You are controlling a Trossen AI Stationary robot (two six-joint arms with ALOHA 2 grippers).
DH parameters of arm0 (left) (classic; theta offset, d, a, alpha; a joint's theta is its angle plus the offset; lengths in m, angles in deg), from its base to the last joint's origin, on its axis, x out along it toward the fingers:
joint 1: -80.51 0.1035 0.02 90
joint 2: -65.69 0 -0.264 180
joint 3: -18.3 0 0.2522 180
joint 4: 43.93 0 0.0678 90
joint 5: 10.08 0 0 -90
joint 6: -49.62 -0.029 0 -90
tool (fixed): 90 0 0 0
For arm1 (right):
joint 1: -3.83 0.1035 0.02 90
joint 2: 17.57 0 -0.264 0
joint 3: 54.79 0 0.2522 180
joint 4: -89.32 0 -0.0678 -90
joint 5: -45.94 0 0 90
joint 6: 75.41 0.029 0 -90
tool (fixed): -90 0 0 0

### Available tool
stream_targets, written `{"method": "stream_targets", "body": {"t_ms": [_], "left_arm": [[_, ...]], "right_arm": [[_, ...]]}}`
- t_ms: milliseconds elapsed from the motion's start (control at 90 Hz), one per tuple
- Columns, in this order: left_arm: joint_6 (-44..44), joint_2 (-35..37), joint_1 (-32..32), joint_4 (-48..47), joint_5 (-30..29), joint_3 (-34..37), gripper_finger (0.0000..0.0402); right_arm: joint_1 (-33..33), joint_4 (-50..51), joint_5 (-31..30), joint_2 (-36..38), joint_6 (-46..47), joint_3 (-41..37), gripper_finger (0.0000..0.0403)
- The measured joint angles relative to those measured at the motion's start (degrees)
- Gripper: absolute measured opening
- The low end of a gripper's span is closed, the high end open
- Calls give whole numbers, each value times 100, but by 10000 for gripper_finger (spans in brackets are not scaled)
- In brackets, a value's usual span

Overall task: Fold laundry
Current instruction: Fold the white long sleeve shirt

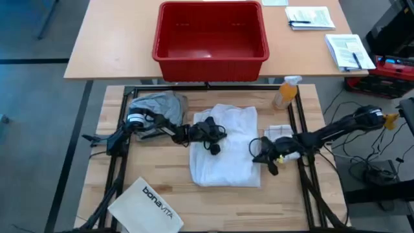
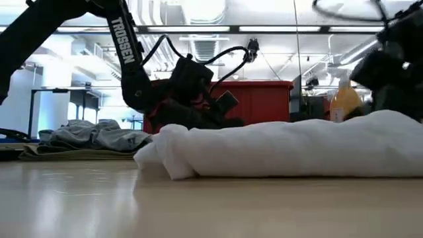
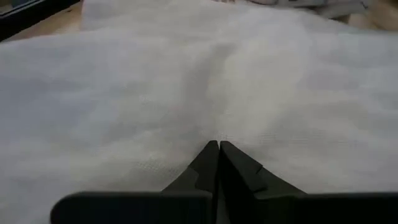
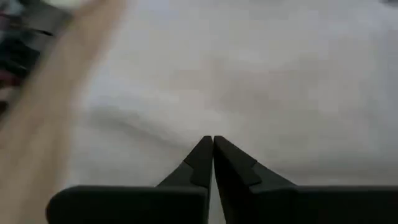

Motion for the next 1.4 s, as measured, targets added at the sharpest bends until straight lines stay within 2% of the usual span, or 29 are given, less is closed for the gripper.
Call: {"method": "stream_targets", "body": {"t_ms": [156, 244, 300, 400, 500, 622, 778, 867, 944, 1144, 1200, 1244, 1300, 1400], "left_arm": [[89, 574, -12, -490, 2, -13, 0], [215, 908, -42, -1060, 20, -15, 0], [79, 1150, -83, -1414, 83, 2, 0], [-766, 1676, -214, -1781, 166, -16, 0], [-1099, 2182, -319, -2506, 380, -21, 0], [-1130, 2874, -384, -3618, 601, -25, 0], [-1704, 3513, -558, -5258, 614, -28, 19], [-2123, 3667, -687, -5817, 662, -25, 54], [-2289, 3699, -776, -6224, 669, -30, 104], [-2617, 3622, -809, -6775, 504, -28, 287], [-2600, 3575, -809, -6777, 320, -28, 337], [-2641, 3527, -809, -6735, 280, -28, 368], [-2740, 3474, -804, -6626, 295, -28, 389], [-2848, 3420, -848, -6278, 483, -45, 385]], "right_arm": [[112, 104, 153, 606, 9, 51, 0], [244, 242, -74, 830, -223, 275, 0], [394, 780, -518, 902, -646, 590, 0], [512, 2262, -1176, 859, -1676, 1134, 0], [481, 3255, -1745, 783, -1878, 1508, 0], [507, 4402, -1705, 764, -1844, 2041, 0], [799, 4897, -1665, 498, -2487, 2660, 30], [990, 5113, -1674, 117, -2792, 2920, 74], [1103, 5373, -1837, -242, -3076, 3065, 126], [1190, 5732, -2841, -1155, -4205, 3123, 266], [1192, 5735, -2843, -1319, -4332, 3111, 293], [1188, 5732, -2560, -1422, -4370, 3111, 311], [1202, 5616, -2100, -1518, -4376, 3109, 325], [1351, 5416, -1967, -1562, -4008, 3238, 332]]}}
